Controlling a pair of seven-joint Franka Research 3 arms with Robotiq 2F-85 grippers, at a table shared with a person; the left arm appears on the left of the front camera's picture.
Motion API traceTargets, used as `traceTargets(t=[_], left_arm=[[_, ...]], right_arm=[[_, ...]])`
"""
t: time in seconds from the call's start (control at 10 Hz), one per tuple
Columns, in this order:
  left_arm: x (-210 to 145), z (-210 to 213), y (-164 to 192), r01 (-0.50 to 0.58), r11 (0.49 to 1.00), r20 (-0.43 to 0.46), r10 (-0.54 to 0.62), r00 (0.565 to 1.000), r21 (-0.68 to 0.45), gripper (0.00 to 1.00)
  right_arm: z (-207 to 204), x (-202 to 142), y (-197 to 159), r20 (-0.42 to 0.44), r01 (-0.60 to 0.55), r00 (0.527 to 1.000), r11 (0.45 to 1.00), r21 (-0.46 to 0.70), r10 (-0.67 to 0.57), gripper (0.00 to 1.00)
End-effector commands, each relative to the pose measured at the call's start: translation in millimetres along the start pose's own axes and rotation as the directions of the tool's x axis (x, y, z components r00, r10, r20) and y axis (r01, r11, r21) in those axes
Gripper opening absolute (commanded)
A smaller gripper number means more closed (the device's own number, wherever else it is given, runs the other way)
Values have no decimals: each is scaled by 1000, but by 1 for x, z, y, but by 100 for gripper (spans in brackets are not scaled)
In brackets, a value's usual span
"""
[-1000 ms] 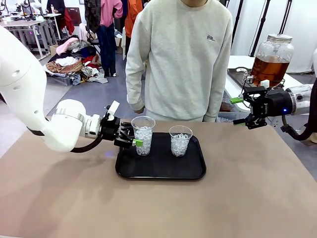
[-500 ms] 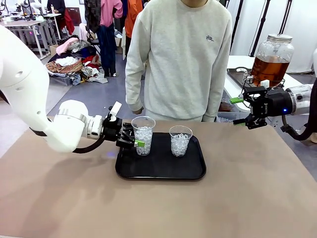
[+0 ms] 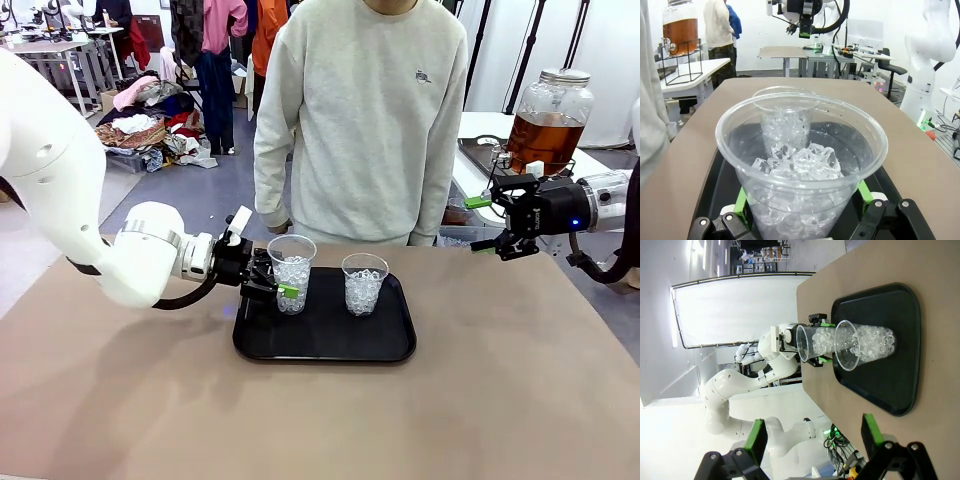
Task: Pour the drink into the iced cup.
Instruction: Pick up the iced cup indicated by the human and present it to them.
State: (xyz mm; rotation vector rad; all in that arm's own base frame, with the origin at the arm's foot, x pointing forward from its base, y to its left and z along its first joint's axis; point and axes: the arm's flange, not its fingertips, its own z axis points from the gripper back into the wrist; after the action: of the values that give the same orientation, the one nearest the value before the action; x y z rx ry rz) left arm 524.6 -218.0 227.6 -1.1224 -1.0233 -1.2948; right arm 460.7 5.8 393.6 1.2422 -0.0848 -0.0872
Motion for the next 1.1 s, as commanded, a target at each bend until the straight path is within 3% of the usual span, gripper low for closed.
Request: traceTargets(t=[0.0, 0.6, 1.0], left_arm=[[-2, -5, 2, -5, 1000, 28, 4, 1000, 25, 57], [10, 1, -5, -26, 996, 104, 17, 994, 87, 57], [69, 8, -7, -31, 993, 113, 18, 993, 115, 57]], right_arm=[[0, 0, 1, 1, 2, 1000, 1000, 2, -2, 100], [0, 0, 1, 1, 2, 1000, 1000, 2, -2, 100], [0, 0, 1, 1, 2, 1000, 1000, 2, -2, 100]])
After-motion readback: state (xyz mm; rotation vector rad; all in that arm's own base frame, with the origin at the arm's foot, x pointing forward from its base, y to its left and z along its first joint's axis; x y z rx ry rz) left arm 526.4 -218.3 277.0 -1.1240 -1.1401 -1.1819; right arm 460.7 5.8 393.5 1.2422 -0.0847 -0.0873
